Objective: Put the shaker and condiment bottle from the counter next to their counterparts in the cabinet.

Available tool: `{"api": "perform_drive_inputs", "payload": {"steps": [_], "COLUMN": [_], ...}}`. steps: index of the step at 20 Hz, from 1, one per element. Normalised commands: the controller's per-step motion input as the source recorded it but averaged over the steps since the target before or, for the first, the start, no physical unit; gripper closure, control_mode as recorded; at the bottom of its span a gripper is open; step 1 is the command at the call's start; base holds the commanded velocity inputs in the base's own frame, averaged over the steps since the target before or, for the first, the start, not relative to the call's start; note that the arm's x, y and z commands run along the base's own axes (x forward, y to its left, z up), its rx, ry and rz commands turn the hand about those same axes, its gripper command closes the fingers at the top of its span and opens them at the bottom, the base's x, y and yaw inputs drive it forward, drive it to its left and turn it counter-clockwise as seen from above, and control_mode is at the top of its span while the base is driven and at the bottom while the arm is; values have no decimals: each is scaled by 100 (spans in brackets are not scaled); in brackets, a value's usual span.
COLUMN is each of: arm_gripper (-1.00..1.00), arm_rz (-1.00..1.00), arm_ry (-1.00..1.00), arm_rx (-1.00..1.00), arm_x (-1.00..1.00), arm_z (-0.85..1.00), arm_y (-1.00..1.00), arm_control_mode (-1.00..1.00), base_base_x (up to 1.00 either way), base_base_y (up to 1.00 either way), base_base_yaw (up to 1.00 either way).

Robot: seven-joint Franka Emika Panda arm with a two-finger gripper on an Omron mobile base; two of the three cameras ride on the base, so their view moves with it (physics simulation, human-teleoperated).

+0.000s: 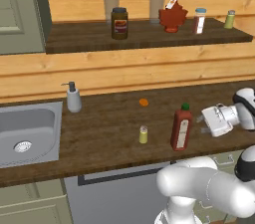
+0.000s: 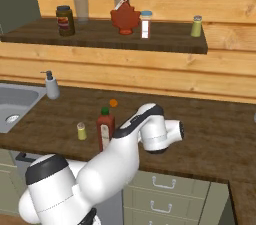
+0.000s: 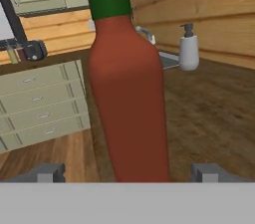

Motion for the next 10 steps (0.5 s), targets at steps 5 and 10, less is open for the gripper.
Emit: {"api": "perform_drive_inputs", "payload": {"steps": [5,10], "arm_gripper": [-100,-100], "arm_rz": [0,0], "arm_ry": [0,0], "arm_rx": [0,0], "arm_x": [15,8], "arm_z": [0,0], "arm_y": [20,20], "arm_control_mode": [-100,-100], "base_base_x": [0,0], "base_base_y": [0,0], "base_base_yaw": [0,0]}}
